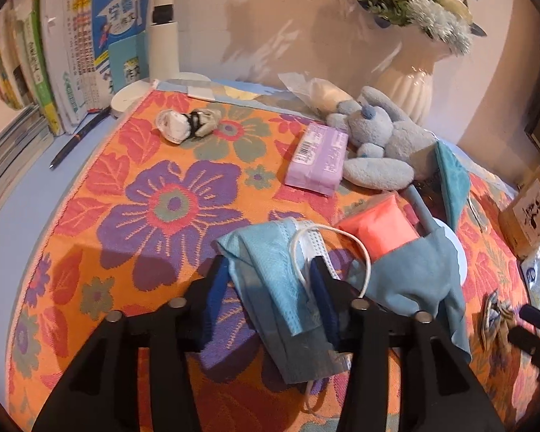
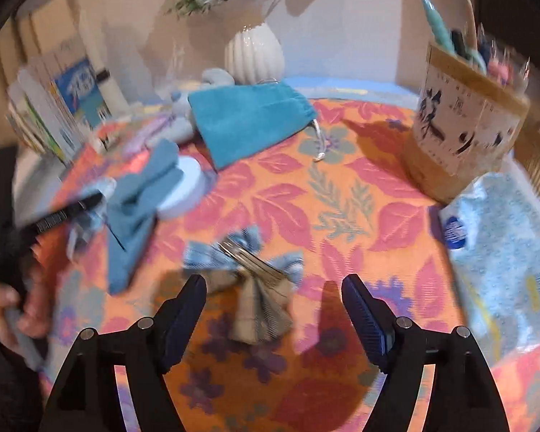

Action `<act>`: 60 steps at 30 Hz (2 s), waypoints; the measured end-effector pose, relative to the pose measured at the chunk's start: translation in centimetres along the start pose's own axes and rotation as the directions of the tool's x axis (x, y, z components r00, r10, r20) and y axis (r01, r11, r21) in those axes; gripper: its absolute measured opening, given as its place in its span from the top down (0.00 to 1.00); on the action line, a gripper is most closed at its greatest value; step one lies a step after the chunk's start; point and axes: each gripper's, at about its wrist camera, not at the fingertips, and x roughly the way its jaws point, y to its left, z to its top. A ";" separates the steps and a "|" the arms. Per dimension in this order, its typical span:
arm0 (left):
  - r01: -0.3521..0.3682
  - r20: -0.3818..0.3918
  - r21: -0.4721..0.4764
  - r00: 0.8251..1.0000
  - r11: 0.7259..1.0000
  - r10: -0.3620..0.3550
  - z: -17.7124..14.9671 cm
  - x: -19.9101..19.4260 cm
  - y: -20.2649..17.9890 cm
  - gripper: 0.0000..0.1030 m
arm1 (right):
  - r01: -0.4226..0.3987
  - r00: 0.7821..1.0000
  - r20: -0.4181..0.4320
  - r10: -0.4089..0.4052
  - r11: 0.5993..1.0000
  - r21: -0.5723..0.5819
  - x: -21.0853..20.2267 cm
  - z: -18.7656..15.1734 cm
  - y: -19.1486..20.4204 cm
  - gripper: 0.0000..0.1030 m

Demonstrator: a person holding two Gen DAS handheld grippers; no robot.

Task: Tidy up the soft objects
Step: 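Grasp the plaid bow clip with the right tool while the left tool grasps a blue mask, then carry both items to the glass bowl and release them inside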

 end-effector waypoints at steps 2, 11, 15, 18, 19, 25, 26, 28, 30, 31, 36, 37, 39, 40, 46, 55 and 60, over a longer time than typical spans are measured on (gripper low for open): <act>-0.009 -0.001 0.012 1.000 1.000 0.009 -0.1 0.0 -0.3 0.53 | -0.060 0.998 0.000 0.060 0.997 0.056 0.1 0.3 -0.6 0.26; -0.029 -0.033 0.017 0.999 0.999 0.029 0.0 0.3 -0.4 0.20 | 0.073 0.997 0.004 -0.073 0.997 -0.008 2.4 0.3 3.1 0.41; -0.060 -0.015 0.055 0.998 0.997 0.061 0.0 0.1 -1.3 0.45 | 0.055 0.998 0.033 -0.053 0.997 -0.051 2.3 0.4 3.6 0.61; -0.047 0.018 0.107 0.999 0.993 0.045 0.0 -0.6 -2.3 0.83 | 0.048 0.998 0.052 -0.045 0.997 -0.059 2.0 0.2 3.8 0.74; -0.038 0.029 0.115 0.999 0.993 0.035 0.1 -0.9 -2.6 0.88 | 0.041 0.998 0.058 -0.038 0.998 -0.057 1.8 0.2 3.7 0.83; 0.104 0.109 0.096 0.987 0.990 -0.115 1.3 -5.2 -4.6 0.89 | -0.052 0.984 0.172 0.053 0.999 -0.013 -2.1 0.4 1.8 0.85; 0.124 0.122 0.100 0.983 0.987 -0.136 1.6 -6.1 -5.4 0.89 | -0.034 0.978 0.204 0.035 0.999 -0.008 -3.3 0.7 1.2 0.85; 0.162 0.149 0.126 0.972 0.979 -0.180 2.3 -7.8 -7.5 0.89 | -0.022 0.968 0.252 0.020 1.000 0.007 -5.1 1.0 -0.1 0.85; 0.187 0.175 0.170 0.960 0.967 -0.217 3.0 -9.4 -10.0 0.89 | -0.016 0.958 0.286 0.007 1.000 0.027 -6.8 1.4 -1.2 0.85; 0.203 0.184 0.193 0.953 0.960 -0.239 3.3 -10.1 -11.4 0.89 | -0.013 0.950 0.311 -0.002 0.999 0.045 -8.0 1.5 -2.1 0.85; 0.332 0.192 0.255 0.903 0.908 -0.384 5.7 -13.2 -18.7 0.89 | 0.006 0.916 0.397 -0.063 0.990 0.144 -12.5 2.0 -7.0 0.85; 0.360 0.191 0.265 0.890 0.895 -0.415 6.4 -13.7 -20.1 0.89 | 0.012 0.911 0.405 -0.081 0.985 0.170 -13.5 2.1 -8.1 0.85; 0.414 0.187 0.302 0.858 0.859 -0.479 7.5 -15.0 -23.7 0.89 | 0.023 0.902 0.415 -0.119 0.973 0.230 -15.4 2.5 -10.8 0.85; 0.428 0.190 0.325 0.844 0.843 -0.501 7.8 -15.6 -25.6 0.89 | 0.034 0.895 0.422 -0.147 0.964 0.264 -16.3 2.7 -12.2 0.85; 0.603 0.026 0.360 0.756 0.711 -0.654 9.1 -14.3 -36.4 0.89 | 0.111 0.852 0.404 -0.334 0.868 0.484 -19.7 2.7 -20.3 0.85; 0.562 -0.099 0.454 0.803 0.692 -0.587 6.0 -7.5 -45.7 0.62 | 0.119 0.894 0.271 -0.358 0.771 0.626 -17.0 1.9 -28.3 0.83; 0.601 -0.148 0.437 0.782 0.669 -0.606 4.9 -6.5 -44.5 0.60 | 0.165 0.905 0.215 -0.367 0.769 0.618 -16.1 1.8 -28.5 0.81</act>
